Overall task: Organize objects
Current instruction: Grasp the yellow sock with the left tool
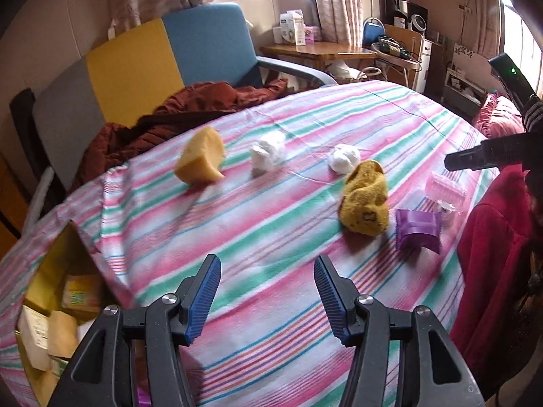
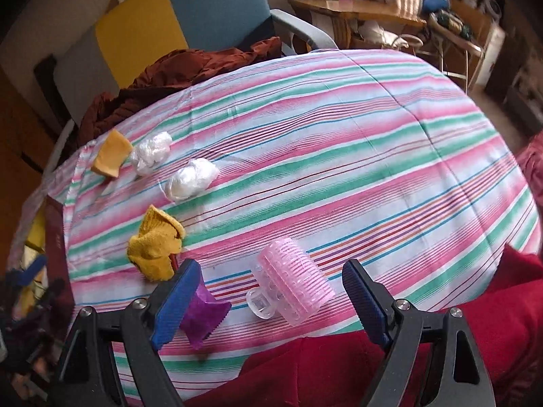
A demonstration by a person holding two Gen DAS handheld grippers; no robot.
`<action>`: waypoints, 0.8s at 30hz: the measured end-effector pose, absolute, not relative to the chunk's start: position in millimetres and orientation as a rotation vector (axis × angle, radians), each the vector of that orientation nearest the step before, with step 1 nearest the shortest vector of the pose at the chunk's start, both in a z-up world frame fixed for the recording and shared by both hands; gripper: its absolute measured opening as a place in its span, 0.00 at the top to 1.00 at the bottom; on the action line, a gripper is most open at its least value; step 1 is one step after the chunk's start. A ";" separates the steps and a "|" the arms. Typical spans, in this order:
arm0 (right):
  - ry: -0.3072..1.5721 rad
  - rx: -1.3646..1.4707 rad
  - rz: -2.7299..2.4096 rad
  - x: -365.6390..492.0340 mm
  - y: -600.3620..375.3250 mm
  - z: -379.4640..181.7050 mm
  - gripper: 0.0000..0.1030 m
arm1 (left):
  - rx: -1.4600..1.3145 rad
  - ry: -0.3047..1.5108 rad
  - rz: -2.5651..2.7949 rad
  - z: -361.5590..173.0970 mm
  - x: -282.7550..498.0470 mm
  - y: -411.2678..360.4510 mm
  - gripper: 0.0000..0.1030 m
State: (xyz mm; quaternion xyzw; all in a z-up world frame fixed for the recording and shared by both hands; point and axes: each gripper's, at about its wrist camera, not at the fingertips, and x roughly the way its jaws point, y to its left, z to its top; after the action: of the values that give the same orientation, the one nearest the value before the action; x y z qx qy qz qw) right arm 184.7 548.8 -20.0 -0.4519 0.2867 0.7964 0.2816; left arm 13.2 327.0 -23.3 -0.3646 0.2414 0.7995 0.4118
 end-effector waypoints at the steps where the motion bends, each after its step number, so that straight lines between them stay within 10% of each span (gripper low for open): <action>1: 0.780 -1.202 2.133 185.6 549.3 -20.0 0.16 | -0.930 0.600 1.999 -25.4 13.9 329.6 0.44; 24: 0.965 -1.095 2.203 197.8 560.1 -21.7 0.16 | -1.037 0.475 1.768 -55.3 9.9 443.4 0.44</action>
State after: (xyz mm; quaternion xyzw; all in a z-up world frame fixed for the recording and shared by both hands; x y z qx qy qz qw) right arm 197.8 560.1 -21.7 -0.4016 0.3539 0.8077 0.2470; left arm 9.9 443.4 -55.3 -0.4278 0.1962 0.7299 0.4958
